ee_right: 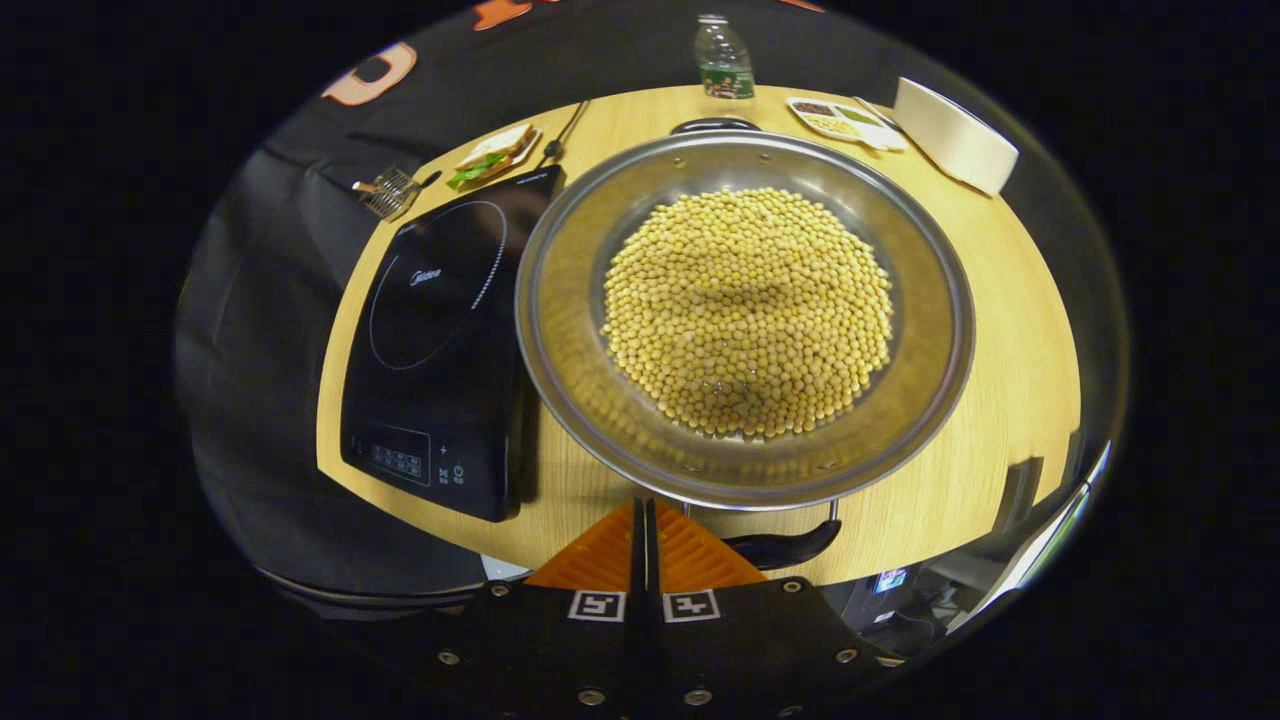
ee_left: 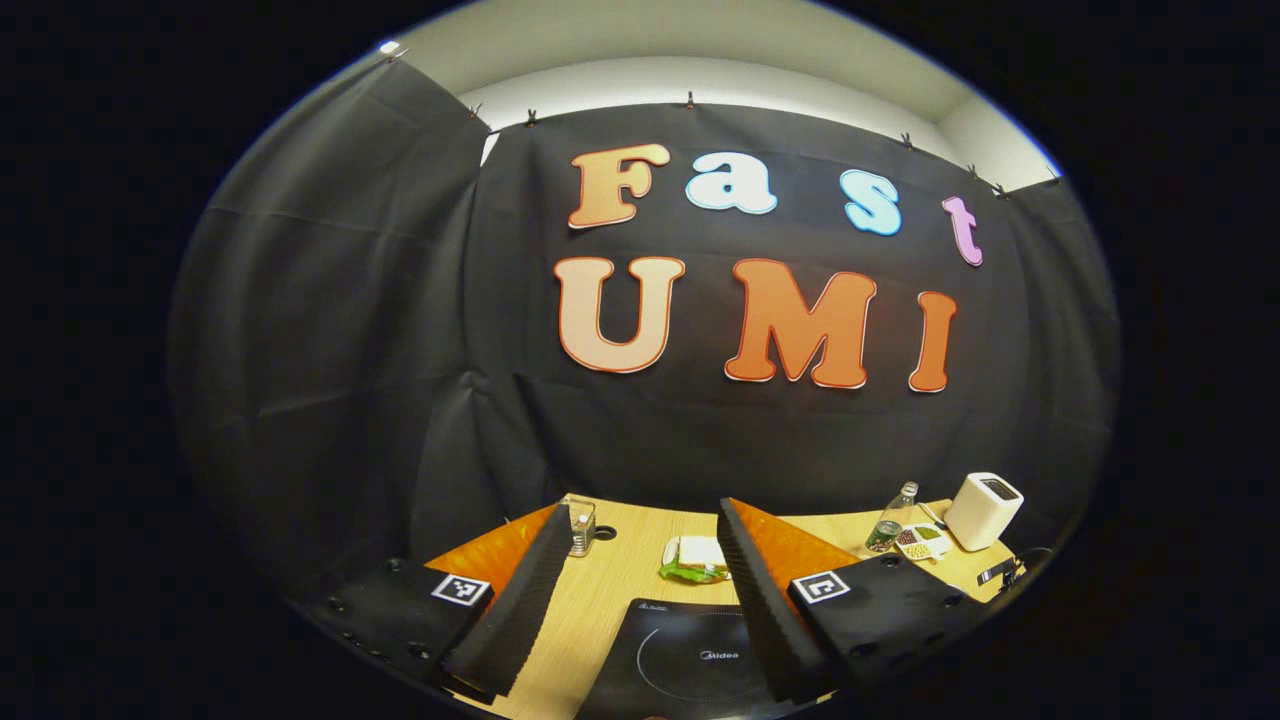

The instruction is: First push the handle of the pot to place it horizontally, then grasp the pot with both hands and set it on the induction cooktop.

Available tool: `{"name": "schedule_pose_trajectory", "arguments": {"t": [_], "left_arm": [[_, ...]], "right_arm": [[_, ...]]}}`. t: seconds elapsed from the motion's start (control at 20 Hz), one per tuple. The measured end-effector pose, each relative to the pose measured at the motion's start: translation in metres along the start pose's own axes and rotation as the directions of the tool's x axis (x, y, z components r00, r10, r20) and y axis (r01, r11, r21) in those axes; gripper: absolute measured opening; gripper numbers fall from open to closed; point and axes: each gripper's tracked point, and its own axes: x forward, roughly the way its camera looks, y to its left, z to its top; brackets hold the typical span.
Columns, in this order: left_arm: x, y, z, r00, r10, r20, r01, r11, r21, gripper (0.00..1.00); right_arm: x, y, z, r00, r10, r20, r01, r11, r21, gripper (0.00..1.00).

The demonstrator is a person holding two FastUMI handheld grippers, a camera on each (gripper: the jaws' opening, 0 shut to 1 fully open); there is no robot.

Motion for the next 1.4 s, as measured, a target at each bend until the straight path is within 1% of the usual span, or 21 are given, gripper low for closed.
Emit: {"name": "schedule_pose_trajectory", "arguments": {"t": [0.15, 0.45, 0.75, 0.95, 1.2, 1.25, 1.35, 1.4], "left_arm": [[0.002, 0.002, -0.008, 1.000, 0.013, -0.025, -0.013, 1.000, -0.007, 0.95], [0.004, -0.010, -0.014, 0.998, 0.010, -0.060, -0.009, 1.000, 0.012, 0.95], [0.004, -0.060, -0.011, 0.998, -0.001, -0.061, 0.003, 0.999, 0.041, 0.95], [-0.003, -0.084, -0.009, 0.998, 0.004, -0.065, -0.002, 0.999, 0.039, 0.95], [-0.007, -0.102, -0.016, 0.995, 0.029, -0.091, -0.026, 0.999, 0.038, 0.95], [-0.009, -0.103, -0.017, 0.995, 0.036, -0.094, -0.032, 0.999, 0.042, 0.94], [-0.012, -0.105, -0.021, 0.993, 0.053, -0.103, -0.048, 0.998, 0.048, 0.94], [-0.013, -0.105, -0.022, 0.992, 0.062, -0.107, -0.057, 0.997, 0.049, 0.94]], "right_arm": [[0.001, -0.024, 0.004, 0.999, -0.047, -0.005, 0.047, 0.996, 0.077, 0.00], [0.001, -0.067, 0.026, 0.996, -0.086, 0.020, 0.083, 0.986, 0.144, 0.00], [0.006, -0.106, 0.047, 0.997, -0.060, 0.038, 0.050, 0.973, 0.227, 0.00], [0.006, -0.128, 0.061, 0.999, -0.036, 0.039, 0.025, 0.969, 0.247, 0.00], [0.008, -0.149, 0.076, 0.999, -0.005, 0.044, -0.006, 0.968, 0.250, 0.00], [0.009, -0.154, 0.079, 0.999, -0.005, 0.040, -0.005, 0.967, 0.253, 0.00], [0.012, -0.170, 0.085, 0.999, -0.030, 0.026, 0.022, 0.967, 0.252, 0.00], [0.012, -0.175, 0.089, 0.999, -0.027, 0.028, 0.019, 0.965, 0.263, 0.00]]}}
